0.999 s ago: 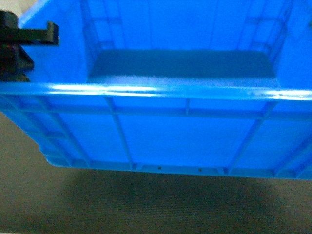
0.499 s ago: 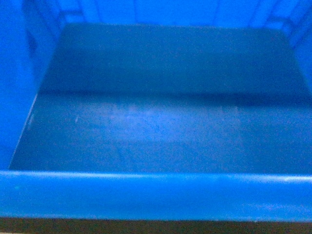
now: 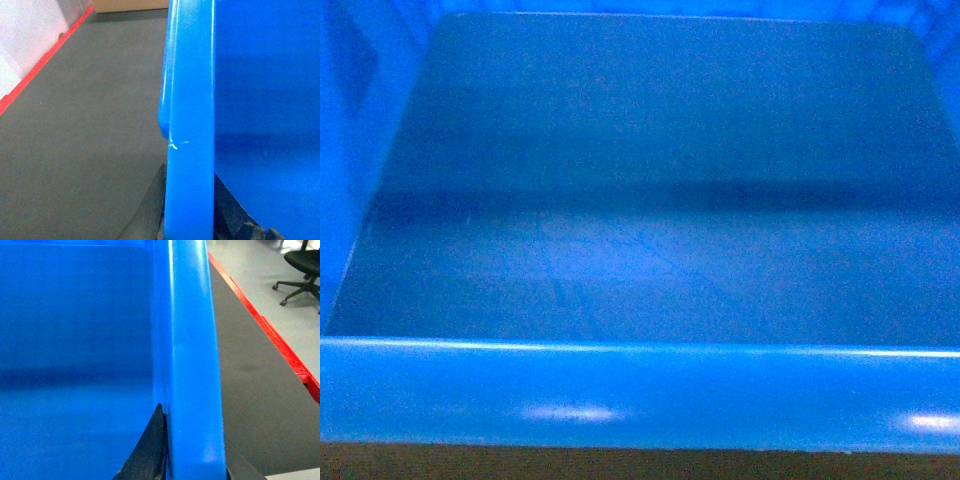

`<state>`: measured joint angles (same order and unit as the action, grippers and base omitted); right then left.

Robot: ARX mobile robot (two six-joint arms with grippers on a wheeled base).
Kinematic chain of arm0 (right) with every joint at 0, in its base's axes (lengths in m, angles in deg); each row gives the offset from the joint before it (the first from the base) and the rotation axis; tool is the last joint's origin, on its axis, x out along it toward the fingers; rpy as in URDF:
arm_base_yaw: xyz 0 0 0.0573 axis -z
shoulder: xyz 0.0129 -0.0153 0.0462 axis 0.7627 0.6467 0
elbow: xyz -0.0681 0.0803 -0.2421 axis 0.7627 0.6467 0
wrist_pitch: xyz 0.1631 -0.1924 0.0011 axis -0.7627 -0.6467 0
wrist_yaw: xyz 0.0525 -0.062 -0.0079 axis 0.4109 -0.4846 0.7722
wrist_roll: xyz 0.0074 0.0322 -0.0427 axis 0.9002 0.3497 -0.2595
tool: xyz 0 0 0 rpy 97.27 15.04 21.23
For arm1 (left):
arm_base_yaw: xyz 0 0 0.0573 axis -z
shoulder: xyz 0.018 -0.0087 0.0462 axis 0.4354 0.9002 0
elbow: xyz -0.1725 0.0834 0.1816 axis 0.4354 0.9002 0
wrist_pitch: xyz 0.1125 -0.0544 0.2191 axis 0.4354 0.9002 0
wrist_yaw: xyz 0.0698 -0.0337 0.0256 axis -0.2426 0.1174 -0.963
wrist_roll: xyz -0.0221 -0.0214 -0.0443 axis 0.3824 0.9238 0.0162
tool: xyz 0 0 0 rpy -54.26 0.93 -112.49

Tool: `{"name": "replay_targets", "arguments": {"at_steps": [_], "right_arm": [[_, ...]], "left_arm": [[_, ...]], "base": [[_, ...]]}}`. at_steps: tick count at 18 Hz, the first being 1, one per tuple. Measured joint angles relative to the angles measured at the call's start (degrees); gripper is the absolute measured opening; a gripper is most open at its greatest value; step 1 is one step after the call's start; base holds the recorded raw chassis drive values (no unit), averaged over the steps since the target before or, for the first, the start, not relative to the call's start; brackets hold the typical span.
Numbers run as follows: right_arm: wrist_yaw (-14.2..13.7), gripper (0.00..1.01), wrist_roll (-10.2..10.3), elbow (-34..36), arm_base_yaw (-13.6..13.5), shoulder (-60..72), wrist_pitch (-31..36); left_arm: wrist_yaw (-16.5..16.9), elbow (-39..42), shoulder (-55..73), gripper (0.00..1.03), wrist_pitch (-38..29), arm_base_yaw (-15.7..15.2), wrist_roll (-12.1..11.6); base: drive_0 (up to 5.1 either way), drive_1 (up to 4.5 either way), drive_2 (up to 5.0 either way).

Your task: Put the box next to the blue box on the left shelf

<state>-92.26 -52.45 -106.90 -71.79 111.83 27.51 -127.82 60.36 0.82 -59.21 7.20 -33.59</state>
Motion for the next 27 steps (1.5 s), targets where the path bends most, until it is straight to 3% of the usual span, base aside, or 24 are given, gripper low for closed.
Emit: {"name": "replay_targets", "arguments": {"at_steps": [14, 27], "right_arm": [[-0.17, 0.11, -0.02, 0.00, 0.00, -0.09, -0.04], [-0.17, 0.11, -0.02, 0.00, 0.00, -0.09, -0.13]], "left_arm": [[0.07, 0.00, 0.04, 0.12, -0.09, 0.02, 0.02], [0.04, 0.00, 0.04, 0.12, -0.22, 0.02, 0.02]], "base": [[0.0, 0.00, 0.0], [-1.6, -1.60, -1.6]]}}
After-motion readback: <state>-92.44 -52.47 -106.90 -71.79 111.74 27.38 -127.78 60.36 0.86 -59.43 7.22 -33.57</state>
